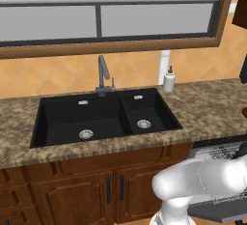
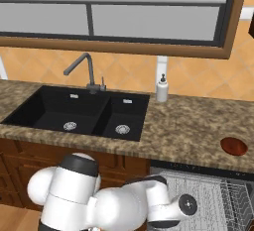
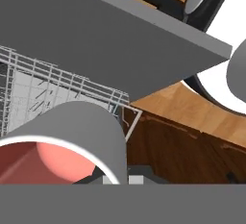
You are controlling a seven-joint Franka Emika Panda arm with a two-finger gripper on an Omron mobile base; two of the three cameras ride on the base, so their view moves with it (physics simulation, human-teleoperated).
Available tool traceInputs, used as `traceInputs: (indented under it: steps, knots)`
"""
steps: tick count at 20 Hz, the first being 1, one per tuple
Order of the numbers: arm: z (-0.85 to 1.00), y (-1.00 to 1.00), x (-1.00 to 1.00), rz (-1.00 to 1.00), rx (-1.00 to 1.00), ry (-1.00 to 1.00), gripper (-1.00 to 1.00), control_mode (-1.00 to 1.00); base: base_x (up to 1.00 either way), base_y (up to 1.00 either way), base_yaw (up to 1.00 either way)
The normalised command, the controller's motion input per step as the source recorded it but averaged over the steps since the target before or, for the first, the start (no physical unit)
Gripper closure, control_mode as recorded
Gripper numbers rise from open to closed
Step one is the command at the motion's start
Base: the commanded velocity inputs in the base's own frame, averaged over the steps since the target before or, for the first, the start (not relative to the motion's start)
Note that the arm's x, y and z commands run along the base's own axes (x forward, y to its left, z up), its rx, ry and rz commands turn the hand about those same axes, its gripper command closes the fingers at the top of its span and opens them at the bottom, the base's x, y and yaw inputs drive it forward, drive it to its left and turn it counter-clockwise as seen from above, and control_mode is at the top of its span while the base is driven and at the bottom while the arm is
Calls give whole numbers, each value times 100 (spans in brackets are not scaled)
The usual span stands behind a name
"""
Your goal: Pick up the cup and bowl from the counter, place them in the dishwasher, and close the dishwasher door.
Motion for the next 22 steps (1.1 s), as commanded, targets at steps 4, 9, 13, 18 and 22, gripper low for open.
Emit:
traceInputs:
  steps: [4, 9, 13, 18, 22]
  knots:
    - [-19, -2, 33, -2, 0, 0, 100, -100, 0, 0, 0]
    - [-36, -16, 26, 0, 0, 0, 100, -100, 0, 0, 0]
    - [-39, -18, 23, 0, 0, 0, 100, -100, 0, 0, 0]
    - [-43, -11, 35, 0, 0, 3, 100, -100, 0, 0, 0]
    - [-49, -14, 26, 0, 0, 3, 100, -100, 0, 0, 0]
